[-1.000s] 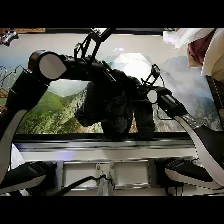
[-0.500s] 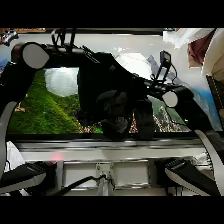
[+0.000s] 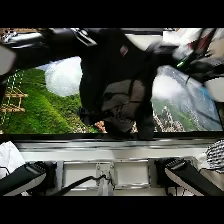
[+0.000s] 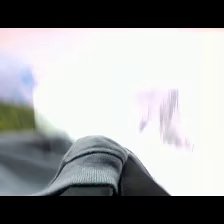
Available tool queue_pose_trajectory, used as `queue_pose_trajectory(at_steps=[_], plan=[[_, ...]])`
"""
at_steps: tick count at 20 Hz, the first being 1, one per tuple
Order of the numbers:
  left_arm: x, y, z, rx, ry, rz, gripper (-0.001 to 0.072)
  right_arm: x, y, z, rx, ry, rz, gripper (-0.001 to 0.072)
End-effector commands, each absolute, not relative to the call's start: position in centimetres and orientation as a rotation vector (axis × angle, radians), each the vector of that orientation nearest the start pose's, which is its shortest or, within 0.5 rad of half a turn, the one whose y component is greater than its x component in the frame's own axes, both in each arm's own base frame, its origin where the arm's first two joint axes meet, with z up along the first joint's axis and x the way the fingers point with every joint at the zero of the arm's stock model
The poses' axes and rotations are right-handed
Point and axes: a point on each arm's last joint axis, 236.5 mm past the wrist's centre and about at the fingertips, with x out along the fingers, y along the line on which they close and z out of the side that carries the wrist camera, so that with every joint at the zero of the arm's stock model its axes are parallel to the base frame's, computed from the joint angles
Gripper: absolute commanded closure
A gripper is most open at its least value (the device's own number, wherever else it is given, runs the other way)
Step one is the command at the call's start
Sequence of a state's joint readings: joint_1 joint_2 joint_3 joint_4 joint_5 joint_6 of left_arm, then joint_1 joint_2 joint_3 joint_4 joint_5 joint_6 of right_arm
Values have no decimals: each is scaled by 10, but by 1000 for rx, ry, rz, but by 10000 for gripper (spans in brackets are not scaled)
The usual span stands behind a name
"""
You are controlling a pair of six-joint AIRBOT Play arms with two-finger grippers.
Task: Fold the clothes and pants, and hang the long-sleeved shirts on hangers.
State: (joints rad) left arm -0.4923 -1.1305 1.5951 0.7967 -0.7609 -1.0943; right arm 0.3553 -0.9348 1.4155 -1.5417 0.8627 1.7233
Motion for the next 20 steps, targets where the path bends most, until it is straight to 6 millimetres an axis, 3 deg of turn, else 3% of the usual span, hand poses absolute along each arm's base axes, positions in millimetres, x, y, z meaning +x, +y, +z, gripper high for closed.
queue_pose_trajectory(at_steps=[1, 3, 4, 5, 7, 9, 10, 11, 13, 14, 16, 18, 20], plan=[[308, -278, 477, -242, -120, -921, 693, 346, 130, 446, 62, 117, 357, 685], [286, -249, 526, -308, -283, -866, 693, 314, 119, 512, 52, -48, 365, 686], [279, -242, 538, -326, -326, -852, 693, 302, 119, 533, 53, -98, 383, 685], [276, -240, 542, -307, -352, -844, 693, 294, 122, 544, 49, -121, 410, 685], [291, -251, 524, -218, -321, -830, 693, 305, 133, 531, 42, -53, 436, 686], [319, -270, 481, -137, -192, -844, 693, 341, 148, 482, 13, 114, 436, 686], [330, -278, 456, -125, -103, -863, 693, 361, 156, 448, -7, 226, 437, 686], [344, -284, 427, -112, -5, -876, 693, 380, 166, 404, -29, 370, 444, 686], [373, -281, 368, -68, 183, -867, 693, 397, 191, 309, -51, 692, 502, 685], [391, -271, 338, -52, 278, -833, 693, 396, 201, 261, -64, 864, 536, 684], [430, -230, 277, -64, 480, -697, 693, 380, 212, 184, -110, 1162, 575, 686], [449, -195, 228, -132, 656, -603, 694, 368, 228, 136, -182, 1332, 609, 684], [448, -183, 189, -132, 800, -595, 693, 372, 245, 104, -262, 1370, 600, 683]])
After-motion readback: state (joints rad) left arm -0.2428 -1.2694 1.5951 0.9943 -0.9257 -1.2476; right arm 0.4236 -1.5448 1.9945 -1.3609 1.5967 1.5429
